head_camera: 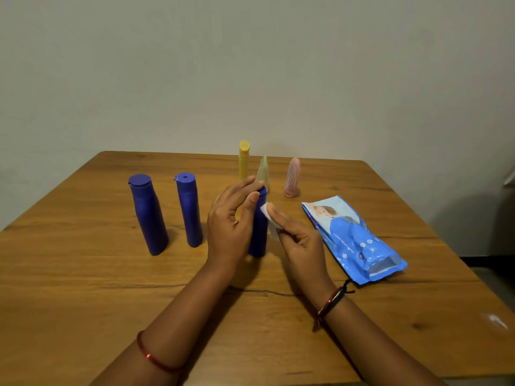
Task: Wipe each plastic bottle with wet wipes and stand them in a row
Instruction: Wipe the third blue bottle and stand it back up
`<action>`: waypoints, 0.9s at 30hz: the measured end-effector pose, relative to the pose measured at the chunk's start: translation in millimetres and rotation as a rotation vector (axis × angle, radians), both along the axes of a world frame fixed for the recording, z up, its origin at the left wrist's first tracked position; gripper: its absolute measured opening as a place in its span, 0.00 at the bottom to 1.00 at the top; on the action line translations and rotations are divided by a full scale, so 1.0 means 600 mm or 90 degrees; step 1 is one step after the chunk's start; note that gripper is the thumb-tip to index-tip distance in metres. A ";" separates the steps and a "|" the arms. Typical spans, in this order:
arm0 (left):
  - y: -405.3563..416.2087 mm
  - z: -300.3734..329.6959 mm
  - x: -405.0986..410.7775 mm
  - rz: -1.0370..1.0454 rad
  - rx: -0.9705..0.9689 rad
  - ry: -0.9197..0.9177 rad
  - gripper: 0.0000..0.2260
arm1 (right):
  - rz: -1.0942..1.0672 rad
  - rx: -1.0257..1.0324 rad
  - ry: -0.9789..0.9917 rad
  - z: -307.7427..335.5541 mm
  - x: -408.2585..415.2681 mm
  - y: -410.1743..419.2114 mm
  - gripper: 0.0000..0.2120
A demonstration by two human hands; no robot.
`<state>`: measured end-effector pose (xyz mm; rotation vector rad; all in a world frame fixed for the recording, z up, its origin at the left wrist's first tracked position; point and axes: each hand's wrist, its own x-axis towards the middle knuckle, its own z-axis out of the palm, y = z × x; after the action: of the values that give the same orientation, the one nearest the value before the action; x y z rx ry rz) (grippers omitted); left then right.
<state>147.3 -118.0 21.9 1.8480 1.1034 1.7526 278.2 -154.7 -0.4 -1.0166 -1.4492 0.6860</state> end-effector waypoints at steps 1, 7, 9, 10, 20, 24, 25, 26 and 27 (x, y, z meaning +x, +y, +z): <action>0.001 0.000 -0.001 0.006 0.002 0.000 0.15 | 0.000 0.008 -0.024 -0.004 0.004 -0.003 0.21; -0.005 0.002 0.007 -0.011 0.013 -0.015 0.13 | 0.014 -0.011 -0.099 -0.012 0.026 -0.013 0.23; -0.007 0.003 0.006 -0.010 0.022 -0.018 0.13 | 0.016 -0.017 -0.111 -0.015 0.026 -0.015 0.22; -0.008 0.004 0.006 -0.005 0.024 -0.019 0.12 | 0.017 -0.022 -0.117 -0.016 0.026 -0.015 0.21; -0.016 0.015 0.001 0.020 0.007 -0.027 0.11 | 0.009 -0.129 -0.313 -0.021 0.031 -0.024 0.19; -0.018 0.016 0.001 0.026 0.004 -0.024 0.12 | 0.014 -0.081 -0.493 -0.014 0.022 -0.032 0.19; -0.019 0.017 0.000 0.023 0.003 -0.025 0.13 | 0.015 -0.062 -0.555 -0.014 0.018 -0.033 0.18; -0.019 0.018 0.000 0.020 -0.003 -0.025 0.13 | 0.005 -0.045 -0.592 -0.014 0.016 -0.033 0.17; -0.020 0.020 -0.001 0.017 -0.011 -0.021 0.13 | -0.019 -0.041 -0.591 -0.015 0.015 -0.030 0.15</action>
<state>146.6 -130.1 33.7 1.7960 1.1328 1.7767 287.2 -172.9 -9.4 -1.5040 -2.1970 0.2163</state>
